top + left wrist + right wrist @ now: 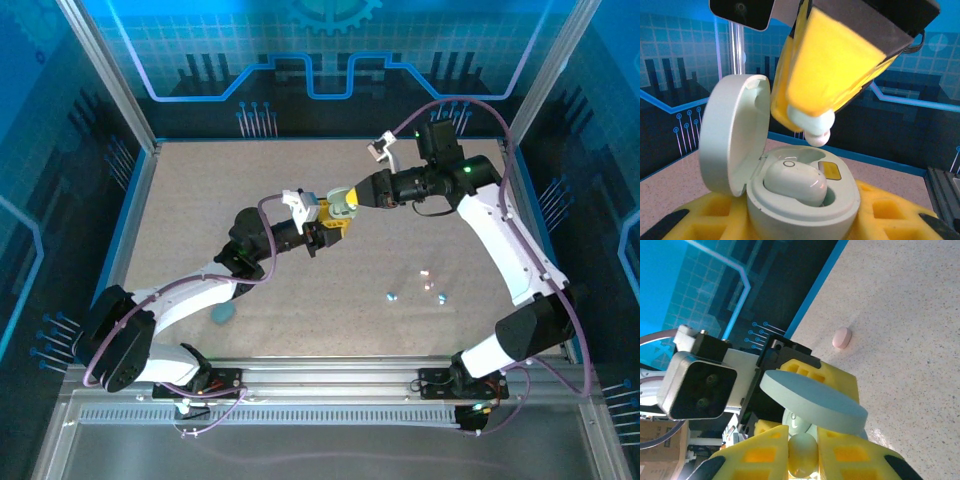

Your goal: Insert wireless bluetooth earbuds into charging case

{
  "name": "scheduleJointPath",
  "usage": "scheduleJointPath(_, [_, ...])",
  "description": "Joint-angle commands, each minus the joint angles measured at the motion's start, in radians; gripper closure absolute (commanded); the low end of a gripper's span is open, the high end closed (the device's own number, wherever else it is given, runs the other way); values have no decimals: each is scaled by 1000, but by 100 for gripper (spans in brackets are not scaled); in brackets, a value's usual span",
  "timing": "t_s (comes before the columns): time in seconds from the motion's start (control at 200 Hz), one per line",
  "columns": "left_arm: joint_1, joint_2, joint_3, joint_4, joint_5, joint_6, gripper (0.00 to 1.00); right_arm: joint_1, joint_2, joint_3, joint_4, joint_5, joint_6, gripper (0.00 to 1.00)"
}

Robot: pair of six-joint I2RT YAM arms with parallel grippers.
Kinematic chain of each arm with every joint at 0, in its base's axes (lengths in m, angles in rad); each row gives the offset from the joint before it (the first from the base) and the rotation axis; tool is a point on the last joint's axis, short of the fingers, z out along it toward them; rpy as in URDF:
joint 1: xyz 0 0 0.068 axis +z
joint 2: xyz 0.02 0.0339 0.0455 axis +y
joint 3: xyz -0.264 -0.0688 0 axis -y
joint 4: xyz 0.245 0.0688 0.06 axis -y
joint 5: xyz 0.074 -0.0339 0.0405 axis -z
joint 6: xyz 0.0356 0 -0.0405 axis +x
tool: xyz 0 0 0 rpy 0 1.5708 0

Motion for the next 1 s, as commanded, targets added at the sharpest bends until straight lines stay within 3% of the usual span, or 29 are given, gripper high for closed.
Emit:
scheduleJointPath(0.0, [-6, 4, 32, 34, 35, -3, 64, 17, 13, 25, -13, 17, 0, 81])
scheduleJointPath(0.996, [-6, 7, 26, 61, 36, -16, 64, 31, 37, 64, -110, 131, -35, 70])
